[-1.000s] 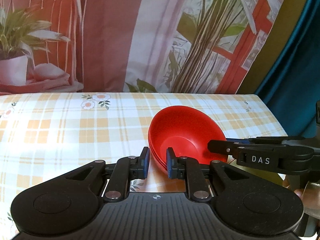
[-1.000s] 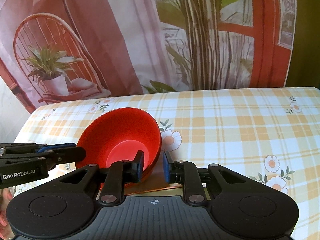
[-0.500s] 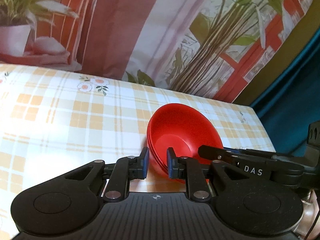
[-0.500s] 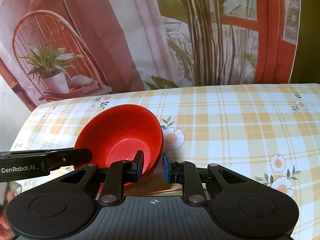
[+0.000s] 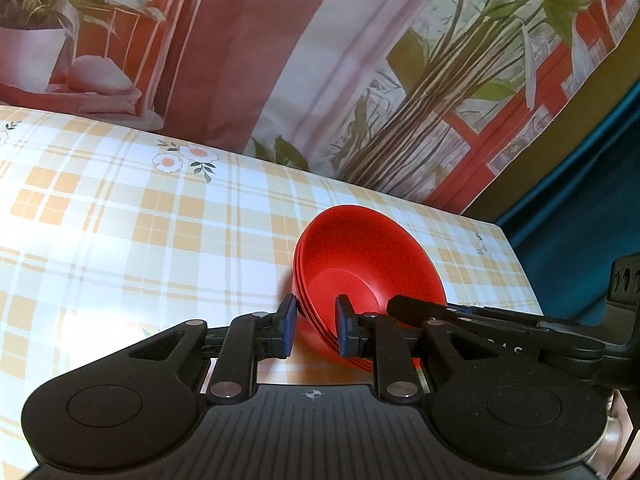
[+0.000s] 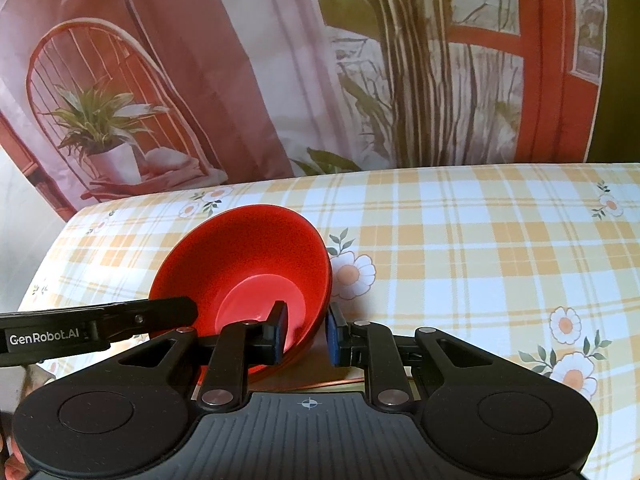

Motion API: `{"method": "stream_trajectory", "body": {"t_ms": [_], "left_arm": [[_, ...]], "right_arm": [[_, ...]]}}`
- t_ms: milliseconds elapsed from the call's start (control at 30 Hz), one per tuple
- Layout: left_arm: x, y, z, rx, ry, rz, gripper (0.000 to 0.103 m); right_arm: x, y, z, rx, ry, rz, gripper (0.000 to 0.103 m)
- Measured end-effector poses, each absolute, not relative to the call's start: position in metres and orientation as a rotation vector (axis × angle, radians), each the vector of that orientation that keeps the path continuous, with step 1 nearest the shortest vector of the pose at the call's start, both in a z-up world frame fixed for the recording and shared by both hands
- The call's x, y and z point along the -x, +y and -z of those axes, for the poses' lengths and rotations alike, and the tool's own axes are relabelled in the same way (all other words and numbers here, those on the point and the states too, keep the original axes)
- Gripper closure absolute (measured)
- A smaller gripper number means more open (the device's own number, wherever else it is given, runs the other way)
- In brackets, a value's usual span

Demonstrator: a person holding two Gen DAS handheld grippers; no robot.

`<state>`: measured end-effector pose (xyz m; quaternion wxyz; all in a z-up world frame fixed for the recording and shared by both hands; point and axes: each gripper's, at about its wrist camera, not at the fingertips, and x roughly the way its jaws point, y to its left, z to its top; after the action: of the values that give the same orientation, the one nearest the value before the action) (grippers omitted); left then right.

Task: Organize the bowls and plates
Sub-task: 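Carry the stacked red bowls with both grippers onto the plate stack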

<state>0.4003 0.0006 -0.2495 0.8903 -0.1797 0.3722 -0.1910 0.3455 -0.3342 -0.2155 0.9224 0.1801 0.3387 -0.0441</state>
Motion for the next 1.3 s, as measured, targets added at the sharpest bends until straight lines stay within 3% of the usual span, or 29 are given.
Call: {"method": "stream_trajectory", "body": {"t_ms": [733, 1300], "left_arm": [[-0.395, -0.003, 0.246, 0.343, 0.756, 0.398, 0.079], [-0.361, -0.013, 0.193, 0.274, 0.677, 0.412, 0.079]], "right_arm": [[-0.344, -0.331, 0.212, -0.352, 0.699, 0.087, 0.086], [-0.302, -0.33, 0.162, -0.352, 0.603, 0.079, 0.086]]}}
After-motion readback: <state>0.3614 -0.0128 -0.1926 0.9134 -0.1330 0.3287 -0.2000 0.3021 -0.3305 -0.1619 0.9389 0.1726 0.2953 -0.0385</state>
